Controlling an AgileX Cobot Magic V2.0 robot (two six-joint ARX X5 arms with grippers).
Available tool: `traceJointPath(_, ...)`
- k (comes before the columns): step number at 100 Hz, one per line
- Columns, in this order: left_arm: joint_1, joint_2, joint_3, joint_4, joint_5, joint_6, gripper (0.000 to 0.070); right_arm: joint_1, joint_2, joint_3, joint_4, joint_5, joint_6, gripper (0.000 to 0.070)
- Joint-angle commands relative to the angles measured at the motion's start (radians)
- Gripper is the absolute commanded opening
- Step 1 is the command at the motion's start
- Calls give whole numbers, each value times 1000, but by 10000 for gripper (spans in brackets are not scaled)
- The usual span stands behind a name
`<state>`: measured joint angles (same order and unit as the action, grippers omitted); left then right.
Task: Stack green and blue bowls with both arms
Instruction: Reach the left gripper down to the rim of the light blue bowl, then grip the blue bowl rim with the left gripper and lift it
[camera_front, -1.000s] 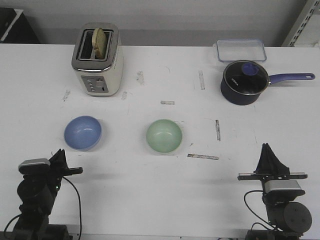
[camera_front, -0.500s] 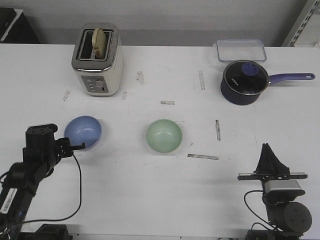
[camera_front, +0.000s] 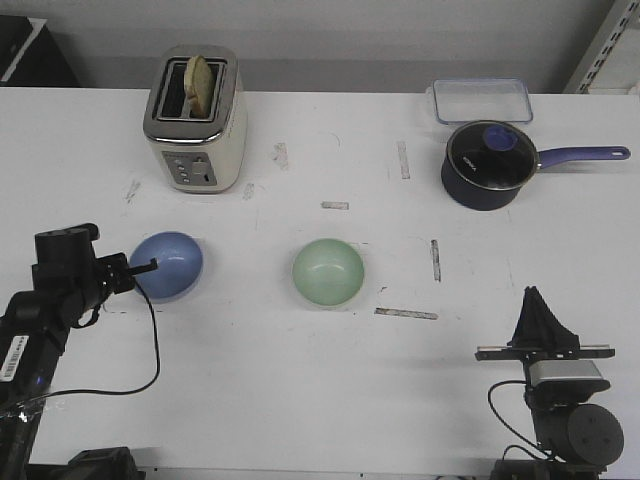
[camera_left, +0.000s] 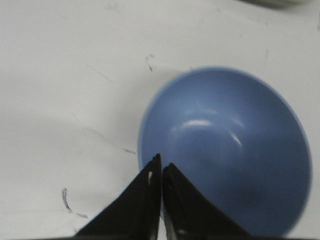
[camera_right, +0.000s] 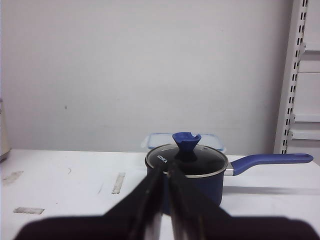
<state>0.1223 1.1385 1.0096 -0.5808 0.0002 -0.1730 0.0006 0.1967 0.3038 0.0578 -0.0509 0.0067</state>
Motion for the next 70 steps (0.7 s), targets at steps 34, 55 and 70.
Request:
traceJointPath(34,108,211,211,-222,139,-8,2,0,-2,3,12,1,-4,7)
traceJointPath(55,131,319,271,-257,222,-11,215,0,-2,3,12,1,-5,8)
traceJointPath(70,131,368,271,-257,222,-12,469,0,-2,3,12,1,-5,7)
